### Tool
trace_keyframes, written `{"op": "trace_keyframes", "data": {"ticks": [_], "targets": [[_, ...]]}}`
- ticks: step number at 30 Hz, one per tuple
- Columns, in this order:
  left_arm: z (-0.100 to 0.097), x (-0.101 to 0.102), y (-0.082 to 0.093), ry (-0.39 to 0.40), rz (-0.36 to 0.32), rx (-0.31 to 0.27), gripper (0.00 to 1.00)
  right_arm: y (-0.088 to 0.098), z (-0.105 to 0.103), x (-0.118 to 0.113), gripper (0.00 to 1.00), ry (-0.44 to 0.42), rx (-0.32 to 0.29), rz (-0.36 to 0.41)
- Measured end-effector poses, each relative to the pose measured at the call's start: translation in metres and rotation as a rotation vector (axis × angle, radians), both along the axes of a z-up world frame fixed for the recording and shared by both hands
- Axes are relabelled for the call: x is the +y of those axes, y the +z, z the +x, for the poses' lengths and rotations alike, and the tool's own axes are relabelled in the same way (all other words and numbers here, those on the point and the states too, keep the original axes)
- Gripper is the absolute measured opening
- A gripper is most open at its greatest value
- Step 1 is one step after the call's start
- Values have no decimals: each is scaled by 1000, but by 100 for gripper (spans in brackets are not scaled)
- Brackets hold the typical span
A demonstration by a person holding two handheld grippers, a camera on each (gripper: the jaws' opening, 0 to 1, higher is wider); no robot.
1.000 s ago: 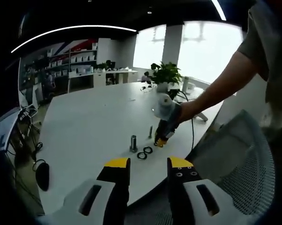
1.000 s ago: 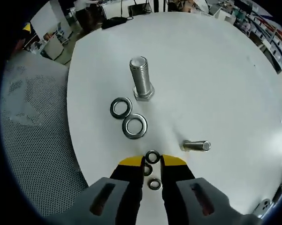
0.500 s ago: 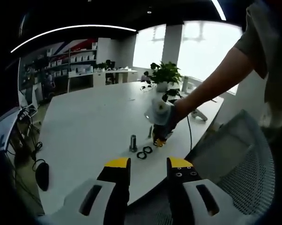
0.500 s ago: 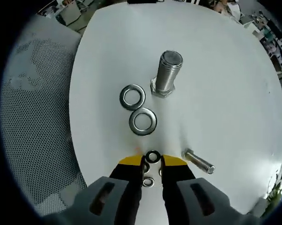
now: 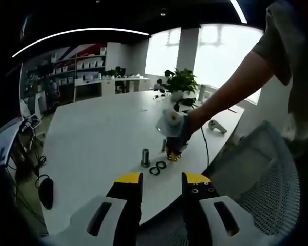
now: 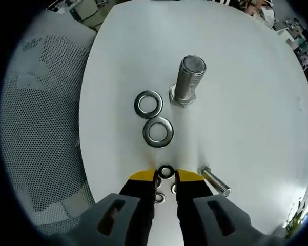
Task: Place the washer onto the threaded stud by aligning its center hole with the stud, sliding it down to the base, and recovering from edge contact or off-axis alignment until the washer reaches the visible bottom stop.
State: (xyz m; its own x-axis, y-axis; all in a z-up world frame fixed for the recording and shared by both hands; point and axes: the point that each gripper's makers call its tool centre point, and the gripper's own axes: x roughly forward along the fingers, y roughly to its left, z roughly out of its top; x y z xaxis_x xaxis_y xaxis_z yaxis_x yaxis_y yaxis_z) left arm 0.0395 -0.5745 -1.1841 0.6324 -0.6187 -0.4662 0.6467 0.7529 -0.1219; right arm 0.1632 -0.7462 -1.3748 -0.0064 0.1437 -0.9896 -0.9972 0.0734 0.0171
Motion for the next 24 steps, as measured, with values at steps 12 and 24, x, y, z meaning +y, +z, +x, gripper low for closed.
{"op": "trace_keyframes", "data": {"ticks": [12, 24], "targets": [[0, 0, 0, 0, -1, -2, 28, -2, -4, 1, 18, 57, -32, -1], [1, 1, 1, 8, -5, -7, 27, -1, -1, 0, 14, 9, -28, -15]]}}
